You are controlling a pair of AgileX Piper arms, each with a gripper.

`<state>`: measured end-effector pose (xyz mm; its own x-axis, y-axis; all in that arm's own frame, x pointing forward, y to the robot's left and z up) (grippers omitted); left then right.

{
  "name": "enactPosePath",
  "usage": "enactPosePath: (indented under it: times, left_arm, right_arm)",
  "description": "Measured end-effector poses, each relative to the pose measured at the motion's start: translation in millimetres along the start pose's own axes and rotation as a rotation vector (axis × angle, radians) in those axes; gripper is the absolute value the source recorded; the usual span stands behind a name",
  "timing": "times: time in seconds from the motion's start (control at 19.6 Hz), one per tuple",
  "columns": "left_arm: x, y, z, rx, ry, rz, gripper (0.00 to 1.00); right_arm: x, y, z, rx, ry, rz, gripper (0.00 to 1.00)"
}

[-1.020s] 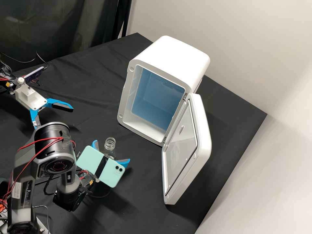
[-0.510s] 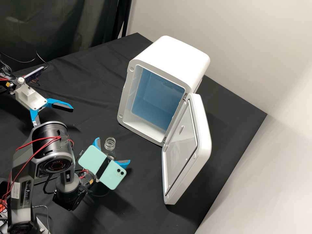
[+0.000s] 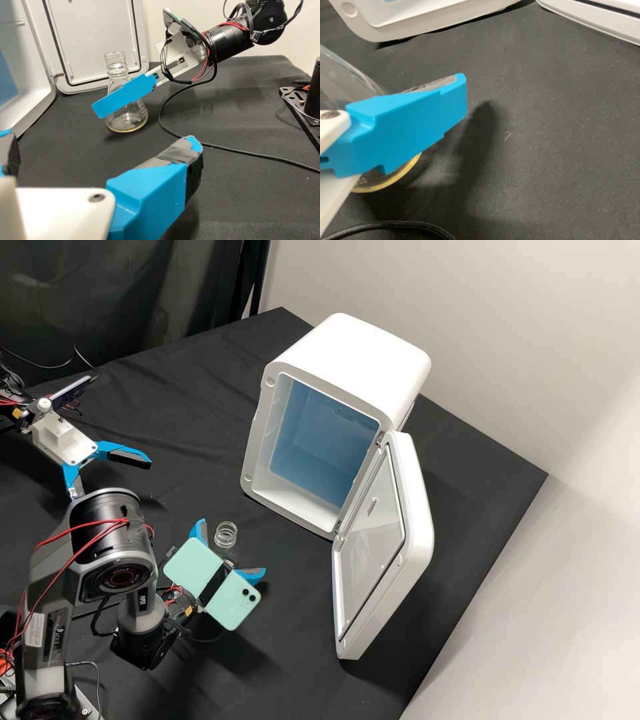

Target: Place the flask in the incubator

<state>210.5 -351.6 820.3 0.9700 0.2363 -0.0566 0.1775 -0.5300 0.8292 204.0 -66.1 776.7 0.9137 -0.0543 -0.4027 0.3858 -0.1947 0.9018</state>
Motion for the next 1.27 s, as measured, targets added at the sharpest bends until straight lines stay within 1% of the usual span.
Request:
enactPosePath:
  times: [0.25,0.31,0.66,0.82,0.92,1.27]
  left_arm:
    - [0.0,0.0,0.0,0.000,0.000,0.000,1.00]
    - [0.0,0.0,0.0,0.000,0.000,0.000,1.00]
    - [0.0,0.0,0.0,0.000,0.000,0.000,1.00]
    - [0.0,0.0,0.0,0.000,0.000,0.000,1.00]
    - [0.0,0.0,0.0,0.000,0.000,0.000,1.00]
    - [0.0,0.0,0.0,0.000,0.000,0.000,1.00]
  right_arm:
    - [0.0,0.0,0.0,0.000,0.000,0.000,1.00]
    - [0.0,0.0,0.0,0.000,0.000,0.000,0.00]
    - [1.2,-1.7,-1.6,-0.002,0.007,-0.011,0.00]
    - [4.2,-1.1,-3.8,-0.011,0.020,-0.016,0.00]
    - [4.8,-1.0,-4.3,-0.013,0.023,-0.017,0.00]
    - [4.8,-0.9,-4.2,-0.012,0.022,-0.016,0.00]
